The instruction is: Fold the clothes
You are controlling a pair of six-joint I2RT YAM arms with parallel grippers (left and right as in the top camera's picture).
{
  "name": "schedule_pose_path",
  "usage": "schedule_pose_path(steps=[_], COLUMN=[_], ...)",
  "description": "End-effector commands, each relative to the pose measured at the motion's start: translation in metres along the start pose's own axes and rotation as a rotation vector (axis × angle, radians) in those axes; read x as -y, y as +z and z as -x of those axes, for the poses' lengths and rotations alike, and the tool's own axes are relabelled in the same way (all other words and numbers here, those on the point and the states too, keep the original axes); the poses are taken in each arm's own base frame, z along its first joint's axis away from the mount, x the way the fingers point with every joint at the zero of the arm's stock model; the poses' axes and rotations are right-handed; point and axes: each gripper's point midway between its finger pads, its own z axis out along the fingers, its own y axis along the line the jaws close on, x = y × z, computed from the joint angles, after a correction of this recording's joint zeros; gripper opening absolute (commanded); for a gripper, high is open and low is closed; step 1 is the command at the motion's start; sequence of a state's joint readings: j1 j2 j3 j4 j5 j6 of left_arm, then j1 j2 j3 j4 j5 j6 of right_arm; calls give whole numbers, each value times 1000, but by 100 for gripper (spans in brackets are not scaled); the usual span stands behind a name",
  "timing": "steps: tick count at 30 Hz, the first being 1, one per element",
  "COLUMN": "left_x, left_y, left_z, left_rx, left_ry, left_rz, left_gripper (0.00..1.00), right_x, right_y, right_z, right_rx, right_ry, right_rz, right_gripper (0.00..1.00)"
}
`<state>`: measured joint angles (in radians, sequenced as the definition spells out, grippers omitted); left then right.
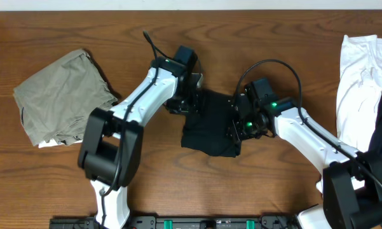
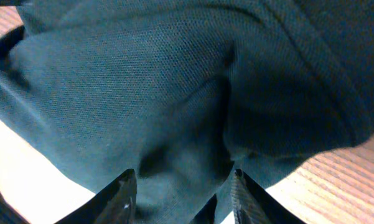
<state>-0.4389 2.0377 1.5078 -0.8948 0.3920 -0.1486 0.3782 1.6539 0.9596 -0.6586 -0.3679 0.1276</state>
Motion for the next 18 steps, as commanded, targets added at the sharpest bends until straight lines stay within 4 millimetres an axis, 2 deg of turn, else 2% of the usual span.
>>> schedule_pose_path(steps=[1, 4, 5, 9, 11, 12, 18], left_x=[-13, -17, -18, -18, -18, -18, -16], left_y=[22, 32, 33, 34, 34, 34, 35], left_z=[-8, -11, -12, -11, -11, -11, -5], left_rx=[-59, -85, -89, -89, -88, -87, -64], left_ry=[-1, -10, -11, -12, -11, -11, 1], left_rz=[36, 41, 42, 42, 41, 41, 37], left_gripper=[59, 59, 59, 59, 59, 59, 59], right_x=[0, 4, 5, 7, 12, 16, 43], right_y=[11, 19, 20, 24, 22, 20, 3], right_z=[-6, -10, -12, -19, -24, -26, -40], right_rx=[-37, -64, -71, -106, -124, -129, -159], right_ry=[24, 35, 38, 53, 89, 119, 221], right_rz=[10, 6, 6, 0, -19, -35, -150], right_gripper=[50, 50, 45, 11, 3, 1, 3])
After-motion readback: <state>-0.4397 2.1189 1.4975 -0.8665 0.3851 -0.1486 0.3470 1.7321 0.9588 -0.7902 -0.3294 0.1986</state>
